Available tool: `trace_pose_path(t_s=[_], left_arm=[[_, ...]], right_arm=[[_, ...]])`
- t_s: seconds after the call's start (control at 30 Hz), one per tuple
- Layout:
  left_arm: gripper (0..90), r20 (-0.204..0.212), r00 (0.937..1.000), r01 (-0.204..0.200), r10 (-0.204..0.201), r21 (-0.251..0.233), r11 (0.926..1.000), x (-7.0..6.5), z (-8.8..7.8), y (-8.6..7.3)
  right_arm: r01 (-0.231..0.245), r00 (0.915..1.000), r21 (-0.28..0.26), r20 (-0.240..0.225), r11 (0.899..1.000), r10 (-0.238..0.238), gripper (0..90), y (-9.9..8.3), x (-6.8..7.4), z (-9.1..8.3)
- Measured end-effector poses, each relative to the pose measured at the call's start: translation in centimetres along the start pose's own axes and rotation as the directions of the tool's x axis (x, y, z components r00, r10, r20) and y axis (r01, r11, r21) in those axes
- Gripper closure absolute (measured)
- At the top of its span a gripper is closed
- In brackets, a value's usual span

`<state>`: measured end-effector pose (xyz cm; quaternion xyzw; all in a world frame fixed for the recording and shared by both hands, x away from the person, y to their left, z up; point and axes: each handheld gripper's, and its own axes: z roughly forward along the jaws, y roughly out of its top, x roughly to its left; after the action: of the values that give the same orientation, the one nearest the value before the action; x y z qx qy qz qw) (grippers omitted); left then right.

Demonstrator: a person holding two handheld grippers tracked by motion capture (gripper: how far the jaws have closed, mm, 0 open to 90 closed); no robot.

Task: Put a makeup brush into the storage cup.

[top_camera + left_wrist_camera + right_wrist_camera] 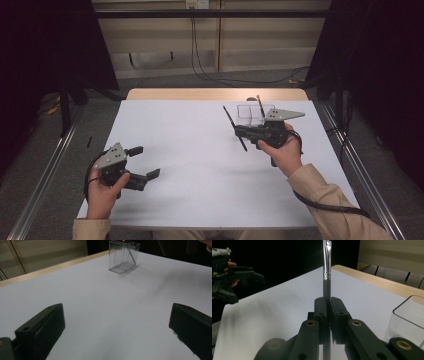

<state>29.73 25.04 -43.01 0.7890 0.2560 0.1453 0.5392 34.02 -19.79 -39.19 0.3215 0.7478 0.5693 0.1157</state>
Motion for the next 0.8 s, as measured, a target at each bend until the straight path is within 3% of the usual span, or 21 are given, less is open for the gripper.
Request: trace_pose_path(t_s=[0.23,0.8], left_arm=[[0.4,0.000,1.0000,0.004,-0.004,-0.004,1.0000,0.0,0.0,0.0],[0.4,-0.002,1.0000,0.007,-0.007,-0.007,1.0000,-0.1,0.0,0.0]], right_arm=[[-0.031,0.9993,-0.061,0.019,0.998,0.033,84.8,0.2,-0.8,-0.5],[-0.034,0.9975,-0.158,0.055,0.987,0.043,84.8,0.9,-1.8,-1.6]])
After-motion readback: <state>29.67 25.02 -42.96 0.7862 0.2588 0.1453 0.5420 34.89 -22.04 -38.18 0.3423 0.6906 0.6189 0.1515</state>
